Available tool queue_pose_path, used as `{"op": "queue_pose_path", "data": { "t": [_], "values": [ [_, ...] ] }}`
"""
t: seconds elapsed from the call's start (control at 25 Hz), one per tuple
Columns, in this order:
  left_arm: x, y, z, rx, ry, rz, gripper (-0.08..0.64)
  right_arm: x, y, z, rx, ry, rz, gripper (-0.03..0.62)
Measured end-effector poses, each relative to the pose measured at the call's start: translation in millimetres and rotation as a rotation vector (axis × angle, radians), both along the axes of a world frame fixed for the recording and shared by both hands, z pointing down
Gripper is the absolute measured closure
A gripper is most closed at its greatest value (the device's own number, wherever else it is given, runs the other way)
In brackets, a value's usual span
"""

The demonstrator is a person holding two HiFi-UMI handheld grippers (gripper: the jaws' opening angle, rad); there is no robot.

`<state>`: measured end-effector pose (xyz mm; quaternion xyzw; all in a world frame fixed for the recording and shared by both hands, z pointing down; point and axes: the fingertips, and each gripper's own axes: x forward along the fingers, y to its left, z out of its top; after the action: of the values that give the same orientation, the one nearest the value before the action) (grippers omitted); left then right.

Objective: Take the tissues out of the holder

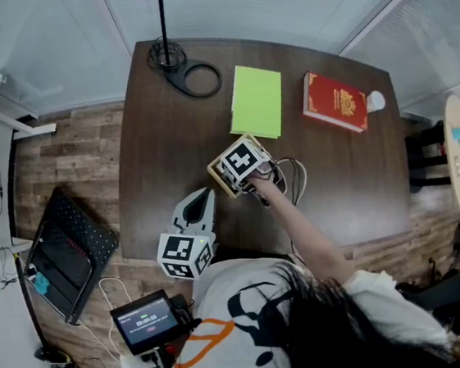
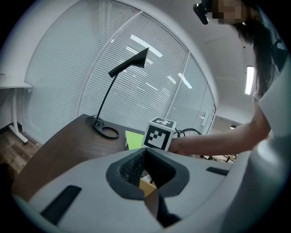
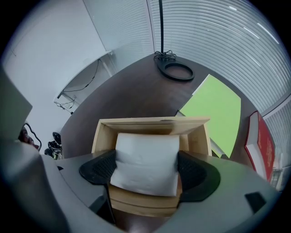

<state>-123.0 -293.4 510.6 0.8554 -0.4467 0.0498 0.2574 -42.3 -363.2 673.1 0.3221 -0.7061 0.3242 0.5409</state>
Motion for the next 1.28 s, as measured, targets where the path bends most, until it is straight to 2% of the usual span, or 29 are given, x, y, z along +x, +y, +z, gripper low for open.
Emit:
{"op": "queue_pose_path", "data": {
  "t": [0.2,0.4,0.76,1.04,1.28],
  "values": [
    [-1.0,2.4,-2.3,0.007,-0.001,-0.004,0.561,-1.5,-4.5,-7.4,0.076,-0.058,0.021,0.172],
    [-1.7,5.9,-5.1,0.013,-0.003,-0.002,0.561,-7.2,1.1,-18.2,0.115,-0.129,0.026,0.187],
    [1.3,9.5,-5.8,0.017,-0.009,0.007,0.561,9.4,-4.2,-54.1,0.241,-0.213,0.096,0.190],
    [12.0,11.1,-8.1,0.024,-0.012,0.039,0.561,14.9,-3.6,-92.8,0.313,-0.308,0.154,0.190],
    [20.9,11.1,-10.0,0.029,-0.013,0.064,0.561,30.1,4.2,-119.1,0.362,-0.342,0.181,0.190]
  ]
}}
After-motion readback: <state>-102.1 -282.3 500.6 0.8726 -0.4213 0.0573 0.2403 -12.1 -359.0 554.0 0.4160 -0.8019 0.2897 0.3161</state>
